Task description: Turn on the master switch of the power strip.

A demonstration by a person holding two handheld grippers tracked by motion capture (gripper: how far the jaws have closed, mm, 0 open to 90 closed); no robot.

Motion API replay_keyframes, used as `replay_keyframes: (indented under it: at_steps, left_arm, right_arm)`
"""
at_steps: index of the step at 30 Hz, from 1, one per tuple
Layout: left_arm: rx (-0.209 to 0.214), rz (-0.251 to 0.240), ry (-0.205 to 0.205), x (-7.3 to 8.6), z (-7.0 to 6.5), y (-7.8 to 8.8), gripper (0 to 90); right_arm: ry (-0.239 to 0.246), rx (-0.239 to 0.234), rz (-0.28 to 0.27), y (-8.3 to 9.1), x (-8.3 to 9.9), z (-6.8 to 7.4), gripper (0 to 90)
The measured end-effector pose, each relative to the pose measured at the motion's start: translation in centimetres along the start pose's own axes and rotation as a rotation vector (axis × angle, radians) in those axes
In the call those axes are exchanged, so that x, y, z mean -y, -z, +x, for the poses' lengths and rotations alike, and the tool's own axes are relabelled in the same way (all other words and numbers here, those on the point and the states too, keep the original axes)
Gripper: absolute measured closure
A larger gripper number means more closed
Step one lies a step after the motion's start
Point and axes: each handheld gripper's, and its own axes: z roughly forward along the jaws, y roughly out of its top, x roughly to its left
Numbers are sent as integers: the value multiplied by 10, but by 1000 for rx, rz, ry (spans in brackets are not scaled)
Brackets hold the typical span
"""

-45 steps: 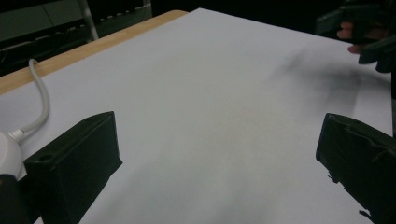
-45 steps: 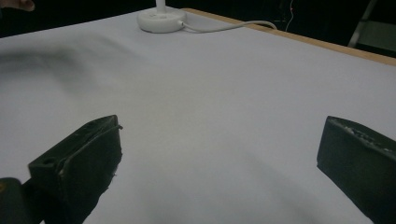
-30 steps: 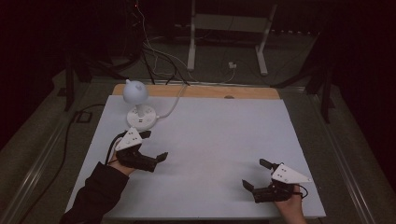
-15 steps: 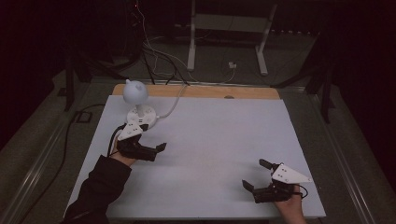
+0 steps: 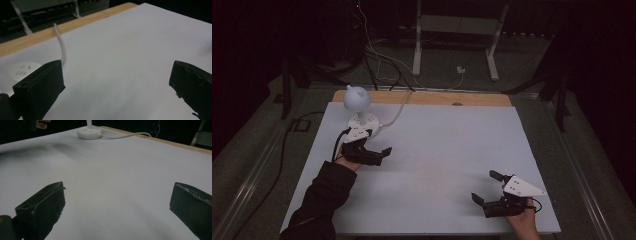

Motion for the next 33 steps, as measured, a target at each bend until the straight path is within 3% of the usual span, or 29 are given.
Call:
replay_keyframes:
  at_steps: [7,11,13,17,20,27,33]
  left_arm:
    - [-4,-13,35,1,10,-5,1]
    - [-47,9,53,1,16,-11,1]
    - [-47,-1,64,2,18,-13,1]
    - [-49,-10,57,4,22,-17,1]
    - [-61,10,51,6,26,-23,2]
    - [-97,32,70,11,35,-32,74]
    - [-159,39,86,13,39,-39,212]
  right_arm:
    - [1,2,-11,1,0,0,0]
    - [1,0,-10,1,0,0,0]
    - [0,-1,-10,1,0,0,0]
    - [-3,-1,-8,1,0,0,0]
    - [-3,-3,-7,0,0,0,0]
    - [-1,-5,-9,1,0,0,0]
    - [-4,-5,-8,1,1,-1,0]
